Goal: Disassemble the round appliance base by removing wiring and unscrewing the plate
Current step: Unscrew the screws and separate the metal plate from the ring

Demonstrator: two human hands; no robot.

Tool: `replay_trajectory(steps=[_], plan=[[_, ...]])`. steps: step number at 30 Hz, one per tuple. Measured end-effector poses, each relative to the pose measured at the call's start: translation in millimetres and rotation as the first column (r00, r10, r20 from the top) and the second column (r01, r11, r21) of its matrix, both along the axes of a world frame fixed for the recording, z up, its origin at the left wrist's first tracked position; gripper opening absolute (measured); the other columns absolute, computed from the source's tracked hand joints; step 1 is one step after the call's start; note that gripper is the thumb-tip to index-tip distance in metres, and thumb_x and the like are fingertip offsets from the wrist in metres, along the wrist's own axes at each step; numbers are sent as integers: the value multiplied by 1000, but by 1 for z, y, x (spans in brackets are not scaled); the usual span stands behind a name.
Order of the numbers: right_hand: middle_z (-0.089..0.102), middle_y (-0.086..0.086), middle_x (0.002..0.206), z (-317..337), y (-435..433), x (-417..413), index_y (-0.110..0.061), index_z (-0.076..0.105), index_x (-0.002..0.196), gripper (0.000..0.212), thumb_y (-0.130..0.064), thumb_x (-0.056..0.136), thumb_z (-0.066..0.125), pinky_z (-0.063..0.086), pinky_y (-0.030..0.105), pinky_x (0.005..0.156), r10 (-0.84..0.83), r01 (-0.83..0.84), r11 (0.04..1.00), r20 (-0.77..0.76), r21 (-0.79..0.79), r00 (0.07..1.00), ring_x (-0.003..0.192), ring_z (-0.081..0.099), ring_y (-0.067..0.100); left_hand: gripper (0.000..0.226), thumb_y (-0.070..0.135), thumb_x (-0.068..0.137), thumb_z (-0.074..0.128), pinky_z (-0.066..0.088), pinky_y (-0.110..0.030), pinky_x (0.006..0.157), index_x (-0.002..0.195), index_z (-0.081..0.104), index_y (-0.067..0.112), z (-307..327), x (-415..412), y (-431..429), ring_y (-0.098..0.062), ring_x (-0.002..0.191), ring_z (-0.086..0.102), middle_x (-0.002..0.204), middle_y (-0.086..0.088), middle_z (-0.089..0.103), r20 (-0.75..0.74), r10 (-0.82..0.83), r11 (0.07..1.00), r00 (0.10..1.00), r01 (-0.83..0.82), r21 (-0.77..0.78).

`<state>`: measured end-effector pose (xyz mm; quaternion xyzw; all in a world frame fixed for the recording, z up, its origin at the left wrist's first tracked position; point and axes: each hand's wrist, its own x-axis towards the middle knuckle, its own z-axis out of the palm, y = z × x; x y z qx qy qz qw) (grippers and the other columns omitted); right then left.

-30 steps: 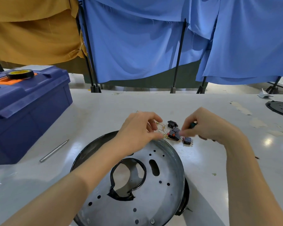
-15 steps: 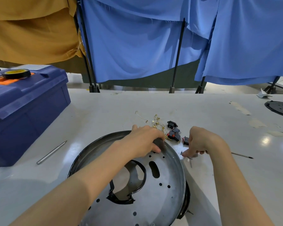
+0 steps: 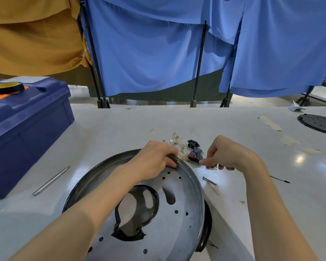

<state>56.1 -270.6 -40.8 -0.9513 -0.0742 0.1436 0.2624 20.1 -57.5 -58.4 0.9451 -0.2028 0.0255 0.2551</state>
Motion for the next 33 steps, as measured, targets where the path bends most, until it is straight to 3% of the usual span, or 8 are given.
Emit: replay_trajectory(steps=[3,6,11,15,22,26,29,33], plan=[[59,9,62,-3,1,1,1,72,77,19,-17,82,76,32,20,40,24,-23,999,-20,36,1000,52,49,18,16,-5,85,60,37,-10,62,74,60,7,6,-4,5,7,66,53,74,-1,58,56,-19,999,998,21,-46],[61,9,62,-6,3,2,-6,73,83,4,-8,80,75,33,19,40,37,-34,996,-43,81,998,45,51,16,8,-5,82,64,47,-29,73,79,66,3,11,-6,13,-16,77,60,82,-10,64,99,1,990,995,13,-141],[63,5,51,-11,8,1,-13,74,90,16,-12,75,80,31,17,38,110,-89,985,-138,148,984,34,39,15,8,-6,81,64,49,-44,81,79,68,2,22,-5,34,-28,82,62,81,-13,68,123,54,966,991,-20,-259],[65,6,51,-17,17,1,-8,73,92,19,-11,75,80,26,16,35,142,-107,977,-187,185,972,32,31,15,10,-4,83,65,49,-39,78,76,67,3,26,-2,54,-27,75,63,74,-13,68,137,138,934,981,-83,-348],[68,6,59,-20,23,-2,-1,72,88,23,-16,74,83,28,16,35,184,-146,975,-236,169,954,32,34,12,18,-4,84,65,44,-18,64,70,65,9,27,3,71,-7,62,55,67,-9,65,105,208,893,972,-145,-427],[59,-5,44,-16,31,-8,-8,69,75,32,-30,63,89,29,15,36,279,-251,959,-299,130,912,29,34,11,23,-3,83,67,45,-25,65,66,64,14,27,3,68,-12,63,55,68,-14,66,124,193,903,973,-127,-411],[49,-7,34,-17,41,-12,-20,62,44,27,-22,54,87,27,11,34,336,-335,940,-351,66,874,26,31,9,27,-3,82,67,48,-31,69,66,66,19,25,2,60,-17,67,60,69,-9,69,128,166,921,978,-108,-373],[47,-7,30,-19,45,-13,-21,56,33,42,-7,71,68,25,8,33,308,-328,944,-290,-22,906,23,30,7,14,-4,82,67,50,-37,72,73,68,6,24,1,54,-24,70,62,72,-13,69,125,140,934,982,-89,-347]])
